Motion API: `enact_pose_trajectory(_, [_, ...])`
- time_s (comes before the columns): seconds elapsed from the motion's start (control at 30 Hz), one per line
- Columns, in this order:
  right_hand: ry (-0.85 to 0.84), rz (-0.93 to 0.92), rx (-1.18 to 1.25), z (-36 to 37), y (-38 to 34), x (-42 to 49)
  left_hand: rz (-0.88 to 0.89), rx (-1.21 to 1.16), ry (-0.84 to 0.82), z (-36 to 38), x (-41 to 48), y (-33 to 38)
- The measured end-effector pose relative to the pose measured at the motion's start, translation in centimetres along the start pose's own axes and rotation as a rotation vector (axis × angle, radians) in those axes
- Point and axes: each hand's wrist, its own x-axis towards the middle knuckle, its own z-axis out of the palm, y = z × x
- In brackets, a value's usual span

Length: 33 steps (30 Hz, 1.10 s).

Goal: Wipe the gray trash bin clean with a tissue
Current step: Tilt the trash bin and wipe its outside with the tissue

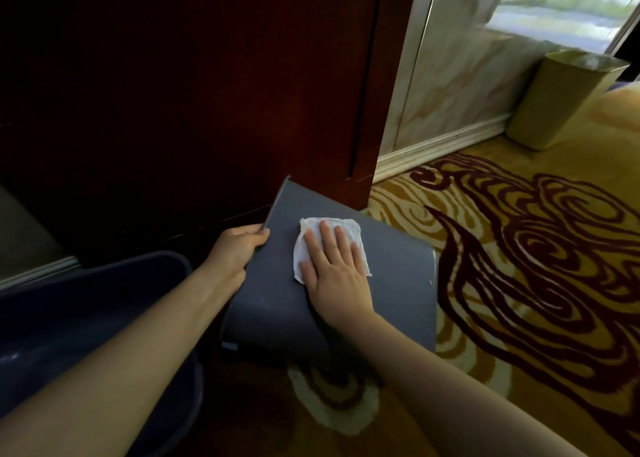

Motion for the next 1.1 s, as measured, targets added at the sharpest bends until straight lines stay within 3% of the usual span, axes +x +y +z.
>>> enact_pose_trajectory(0.57, [0.108,0.492,-0.153,-0.2,4.9,-4.1,-0.164,0.015,0.023,-2.6,3.0,-1.5])
enact_pose_trajectory(0.67, [0.168,0.244,-0.029,-0.7,1.4,-1.6,-0.167,0.018,0.011,-2.8,3.2,-1.7])
enact_pose_trajectory(0.77, [-0.025,-0.061,0.054,0.9,-3.4,1.8,-0.148,-0.003,0.012,-2.8,3.5,-1.8])
enact_pose_trajectory(0.9, [-0.233,-0.038,0.03,3.0,-5.1,4.4,-0.127,-0.028,-0.019,-2.8,3.5,-1.7])
enact_pose_trajectory(1.1, [-0.279,-0.032,-0.004,3.8,-3.7,4.6,-0.155,0.008,-0.025,-2.9,3.8,-1.5])
